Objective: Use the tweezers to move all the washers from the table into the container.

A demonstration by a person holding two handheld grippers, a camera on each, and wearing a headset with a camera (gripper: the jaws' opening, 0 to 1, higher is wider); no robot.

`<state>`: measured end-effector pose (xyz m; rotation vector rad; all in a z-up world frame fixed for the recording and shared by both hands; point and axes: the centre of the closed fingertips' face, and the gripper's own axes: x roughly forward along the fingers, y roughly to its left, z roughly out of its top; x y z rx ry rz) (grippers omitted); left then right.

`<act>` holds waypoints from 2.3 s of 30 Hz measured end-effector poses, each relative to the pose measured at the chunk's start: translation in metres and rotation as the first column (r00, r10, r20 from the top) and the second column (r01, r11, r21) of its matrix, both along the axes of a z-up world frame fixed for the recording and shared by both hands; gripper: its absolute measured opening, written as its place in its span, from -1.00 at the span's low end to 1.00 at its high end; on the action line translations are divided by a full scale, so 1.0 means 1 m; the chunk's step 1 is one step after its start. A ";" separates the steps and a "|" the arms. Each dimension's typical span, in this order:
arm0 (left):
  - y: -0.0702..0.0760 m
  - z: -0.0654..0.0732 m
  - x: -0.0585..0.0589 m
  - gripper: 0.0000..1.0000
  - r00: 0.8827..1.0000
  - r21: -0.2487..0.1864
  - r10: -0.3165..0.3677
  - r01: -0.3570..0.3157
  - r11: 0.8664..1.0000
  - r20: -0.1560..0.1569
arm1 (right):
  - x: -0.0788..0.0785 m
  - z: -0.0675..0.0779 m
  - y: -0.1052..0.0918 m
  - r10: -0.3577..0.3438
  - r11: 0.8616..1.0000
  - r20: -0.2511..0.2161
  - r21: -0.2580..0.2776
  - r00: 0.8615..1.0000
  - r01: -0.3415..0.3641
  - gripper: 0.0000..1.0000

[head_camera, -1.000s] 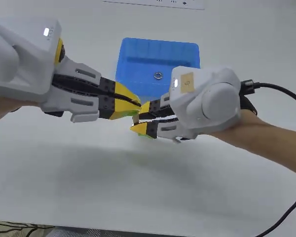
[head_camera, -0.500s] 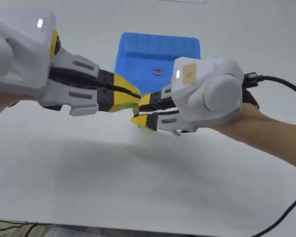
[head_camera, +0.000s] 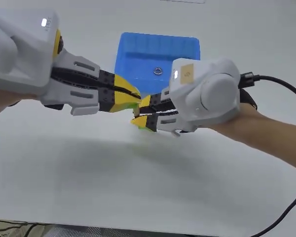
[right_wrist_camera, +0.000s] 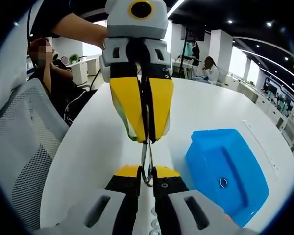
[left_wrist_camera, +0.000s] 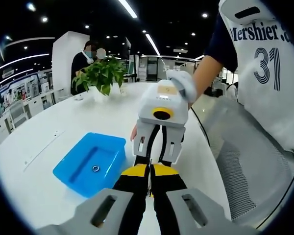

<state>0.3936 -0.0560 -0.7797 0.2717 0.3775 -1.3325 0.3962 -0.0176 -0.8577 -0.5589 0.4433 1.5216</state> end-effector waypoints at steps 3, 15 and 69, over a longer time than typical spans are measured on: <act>0.002 -0.001 0.001 -0.89 1.000 0.001 0.003 -0.003 1.000 -0.006 | 0.000 0.000 0.000 -0.001 1.000 -0.002 -0.004 1.000 0.001 -0.79; 0.009 0.018 -0.006 -0.89 1.000 0.010 -0.009 0.009 1.000 0.006 | -0.007 0.020 -0.002 -0.009 1.000 0.010 0.009 1.000 0.009 -0.79; -0.018 0.011 0.120 -0.89 0.986 0.121 -0.122 0.108 0.987 0.112 | 0.126 0.020 -0.021 -0.124 0.992 0.079 0.031 0.989 0.121 -0.79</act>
